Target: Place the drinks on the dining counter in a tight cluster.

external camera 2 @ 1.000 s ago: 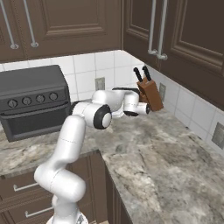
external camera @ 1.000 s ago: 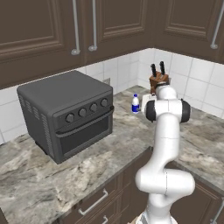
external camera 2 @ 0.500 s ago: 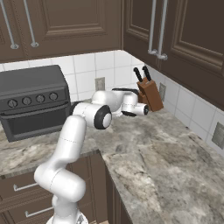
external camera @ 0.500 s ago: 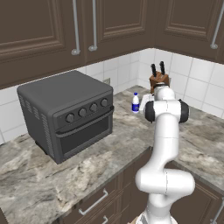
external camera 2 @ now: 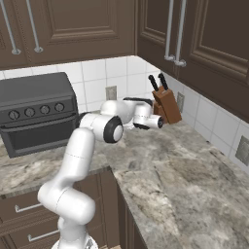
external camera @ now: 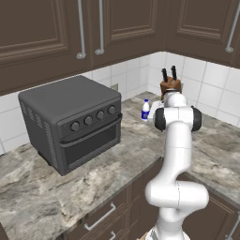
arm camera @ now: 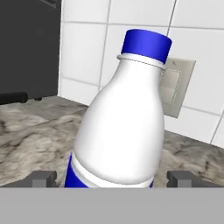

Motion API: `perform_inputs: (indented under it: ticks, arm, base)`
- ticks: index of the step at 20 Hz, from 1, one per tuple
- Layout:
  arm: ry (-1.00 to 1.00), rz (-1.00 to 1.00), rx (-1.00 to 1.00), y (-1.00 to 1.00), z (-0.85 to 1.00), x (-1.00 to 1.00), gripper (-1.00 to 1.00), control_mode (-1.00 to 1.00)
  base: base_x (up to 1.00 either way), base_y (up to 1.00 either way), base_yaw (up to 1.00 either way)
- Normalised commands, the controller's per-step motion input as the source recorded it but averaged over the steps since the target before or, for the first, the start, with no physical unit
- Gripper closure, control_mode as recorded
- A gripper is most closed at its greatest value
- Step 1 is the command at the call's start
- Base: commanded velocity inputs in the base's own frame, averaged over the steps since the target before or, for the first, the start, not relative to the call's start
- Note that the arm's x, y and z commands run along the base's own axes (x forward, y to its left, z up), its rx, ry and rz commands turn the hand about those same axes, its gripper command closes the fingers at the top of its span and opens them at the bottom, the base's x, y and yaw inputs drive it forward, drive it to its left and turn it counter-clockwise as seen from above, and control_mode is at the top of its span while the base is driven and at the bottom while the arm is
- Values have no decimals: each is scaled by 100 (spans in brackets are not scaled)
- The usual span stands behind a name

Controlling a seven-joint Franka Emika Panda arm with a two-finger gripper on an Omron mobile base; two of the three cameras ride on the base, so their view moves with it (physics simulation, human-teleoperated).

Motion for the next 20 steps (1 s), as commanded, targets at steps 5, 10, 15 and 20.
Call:
perform_inputs:
  ticks: [5, 10, 15, 20]
  arm:
    - [0, 2, 0, 5, 0, 0, -100, -100]
    - [0, 0, 0, 0, 0, 0, 100, -100]
    - [0, 0, 0, 0, 0, 0, 100, -100]
    - [-5, 0, 0, 1, 11, -55, 100, -100]
  base:
    - [0, 0, 0]
    - [0, 0, 0]
    - [0, 0, 0]
    - [0, 0, 0]
